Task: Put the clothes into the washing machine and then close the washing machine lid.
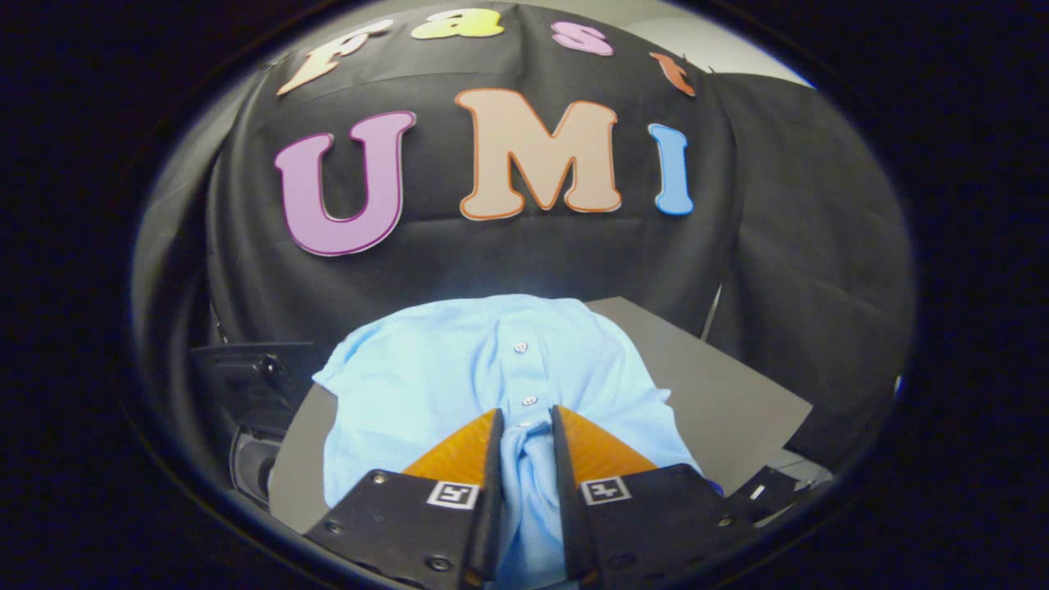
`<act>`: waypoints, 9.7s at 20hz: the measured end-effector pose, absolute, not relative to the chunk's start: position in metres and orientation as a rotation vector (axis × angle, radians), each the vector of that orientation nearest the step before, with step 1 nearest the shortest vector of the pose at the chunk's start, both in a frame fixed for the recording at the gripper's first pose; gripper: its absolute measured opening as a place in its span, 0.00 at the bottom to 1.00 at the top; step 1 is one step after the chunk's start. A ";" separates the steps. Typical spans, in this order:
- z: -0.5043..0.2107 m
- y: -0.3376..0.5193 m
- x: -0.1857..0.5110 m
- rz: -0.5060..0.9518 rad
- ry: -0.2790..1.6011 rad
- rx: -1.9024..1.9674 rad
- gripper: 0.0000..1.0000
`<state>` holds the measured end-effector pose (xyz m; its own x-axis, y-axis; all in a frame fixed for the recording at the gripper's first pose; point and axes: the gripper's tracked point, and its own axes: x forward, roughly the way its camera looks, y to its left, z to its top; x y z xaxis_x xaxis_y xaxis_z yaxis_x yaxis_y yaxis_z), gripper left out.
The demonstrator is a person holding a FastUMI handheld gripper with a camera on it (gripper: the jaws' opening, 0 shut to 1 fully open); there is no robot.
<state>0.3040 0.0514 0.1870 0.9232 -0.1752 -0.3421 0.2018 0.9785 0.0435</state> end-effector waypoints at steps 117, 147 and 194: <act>0.196 0.338 0.284 0.246 0.154 0.097 0.97; 0.111 0.069 0.059 0.172 -0.150 -0.073 0.96; -0.001 0.035 0.000 0.202 0.001 0.100 0.97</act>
<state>-0.0005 0.0351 -0.0008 0.9796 0.2008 0.0087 -0.2007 0.9746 0.0990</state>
